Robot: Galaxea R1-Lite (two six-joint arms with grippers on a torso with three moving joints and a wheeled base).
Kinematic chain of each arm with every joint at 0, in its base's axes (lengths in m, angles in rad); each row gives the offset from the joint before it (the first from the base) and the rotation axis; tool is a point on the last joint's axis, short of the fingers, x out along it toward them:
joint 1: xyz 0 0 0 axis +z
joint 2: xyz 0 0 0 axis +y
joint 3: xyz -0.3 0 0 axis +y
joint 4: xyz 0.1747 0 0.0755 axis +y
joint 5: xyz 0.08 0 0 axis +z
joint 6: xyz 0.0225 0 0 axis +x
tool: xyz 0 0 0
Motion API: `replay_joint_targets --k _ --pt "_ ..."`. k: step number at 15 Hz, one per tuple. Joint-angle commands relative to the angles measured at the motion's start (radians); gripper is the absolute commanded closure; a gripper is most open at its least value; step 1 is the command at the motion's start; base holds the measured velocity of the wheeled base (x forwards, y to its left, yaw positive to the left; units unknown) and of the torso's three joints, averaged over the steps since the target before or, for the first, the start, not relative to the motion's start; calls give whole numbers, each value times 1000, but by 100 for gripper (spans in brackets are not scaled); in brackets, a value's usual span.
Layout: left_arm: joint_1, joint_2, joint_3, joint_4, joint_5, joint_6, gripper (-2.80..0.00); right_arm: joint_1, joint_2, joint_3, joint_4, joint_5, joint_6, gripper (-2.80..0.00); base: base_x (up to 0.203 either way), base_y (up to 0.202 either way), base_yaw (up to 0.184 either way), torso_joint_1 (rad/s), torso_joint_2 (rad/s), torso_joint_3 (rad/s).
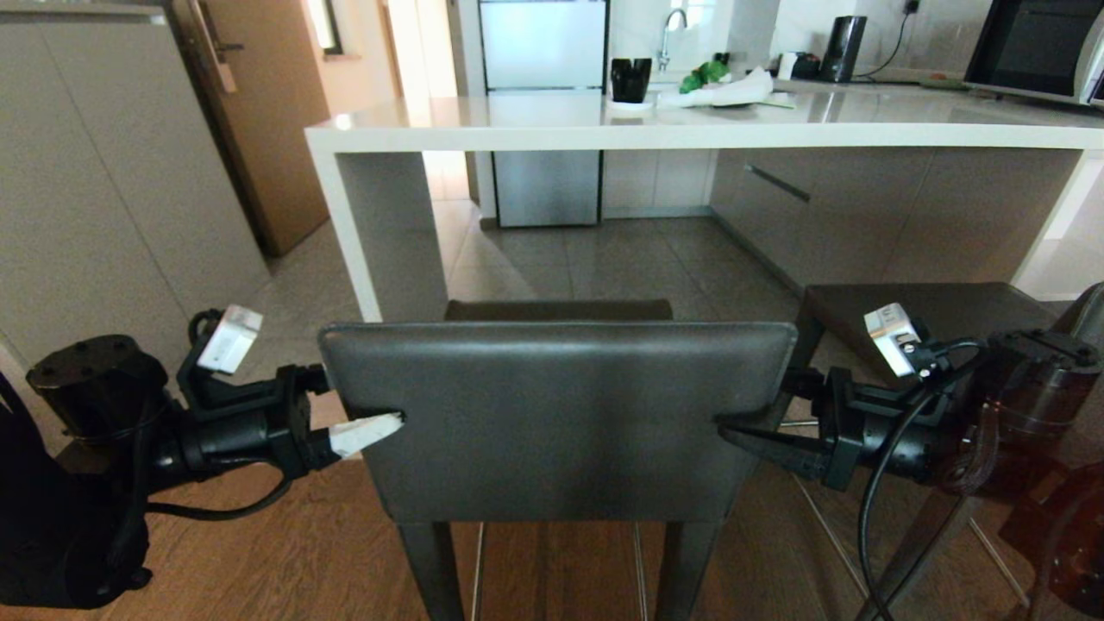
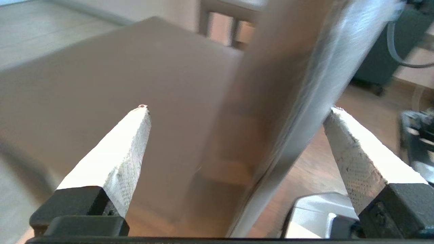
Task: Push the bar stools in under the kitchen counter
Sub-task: Pull the gray chair out from under the dining table, then push the gray chair back under the dining table
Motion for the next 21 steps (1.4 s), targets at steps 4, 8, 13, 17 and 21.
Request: replay_joint_targets --k 4,8,13,17,21 --pt "90 -50 109 -9 -33 -2 -280 -89 -52 100 -8 55 -8 -280 0 0 0 0 0 0" --pt "191 -142 255 -9 -117 -1 -280 -156 -151 198 -8 114 -8 -280 0 0 0 0 0 0" --pt "241 -396 375 -9 -195 -35 -280 -168 -403 332 -6 135 16 -280 0 0 0 0 0 0" --pt "225 -693 392 -9 -200 -289 -280 -168 -683 365 -1 131 209 -280 0 0 0 0 0 0" --pt "191 -973 335 -9 -198 -699 -280 -167 -993 340 78 128 427 -280 0 0 0 0 0 0"
